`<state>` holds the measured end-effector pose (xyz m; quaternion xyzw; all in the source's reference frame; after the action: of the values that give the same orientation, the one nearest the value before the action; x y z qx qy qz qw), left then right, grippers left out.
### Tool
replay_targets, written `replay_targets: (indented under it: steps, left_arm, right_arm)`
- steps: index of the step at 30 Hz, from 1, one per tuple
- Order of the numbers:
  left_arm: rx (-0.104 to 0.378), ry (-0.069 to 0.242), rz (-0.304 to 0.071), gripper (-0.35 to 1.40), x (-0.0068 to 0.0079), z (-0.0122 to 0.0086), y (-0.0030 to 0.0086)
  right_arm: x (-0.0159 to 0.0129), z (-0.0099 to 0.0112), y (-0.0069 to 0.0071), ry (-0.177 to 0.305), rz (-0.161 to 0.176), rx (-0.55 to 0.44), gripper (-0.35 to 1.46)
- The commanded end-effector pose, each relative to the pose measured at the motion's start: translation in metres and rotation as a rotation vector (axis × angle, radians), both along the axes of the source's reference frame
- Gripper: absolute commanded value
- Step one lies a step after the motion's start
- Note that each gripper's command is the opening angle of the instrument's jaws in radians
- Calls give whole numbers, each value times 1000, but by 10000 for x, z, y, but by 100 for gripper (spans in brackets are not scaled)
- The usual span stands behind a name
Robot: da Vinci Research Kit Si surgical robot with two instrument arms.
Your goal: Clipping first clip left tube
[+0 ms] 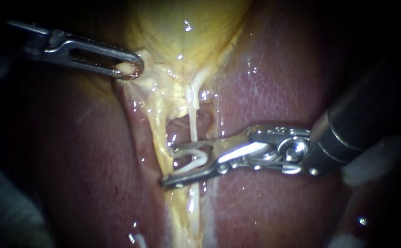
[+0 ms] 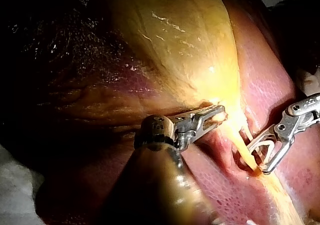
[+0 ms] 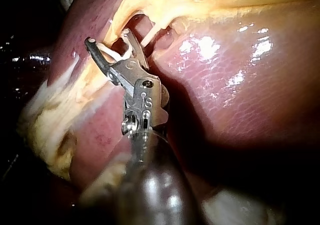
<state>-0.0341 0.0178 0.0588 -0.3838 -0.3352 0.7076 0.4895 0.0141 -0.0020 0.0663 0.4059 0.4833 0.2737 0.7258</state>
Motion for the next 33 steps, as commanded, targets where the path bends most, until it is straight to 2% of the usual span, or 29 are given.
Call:
replay_targets:
  steps: [1, 10, 26, 33]
  left_arm:
    - [0, 0, 0, -35, 0, 0, 0]
    - [0, 0, 0, -35, 0, 0, 0]
    - [0, 0, 0, -35, 1, 0, -1]
    - [0, 0, 0, -35, 2, 0, -1]
  right_arm:
    - [-1, 2, -2, 8, 1, 14, 50]
    - [4, 23, -22, 44, -23, 53, 50]
    - [33, 19, -27, 146, 40, 97, 50]
    - [49, 15, -30, 152, 45, 98, 50]
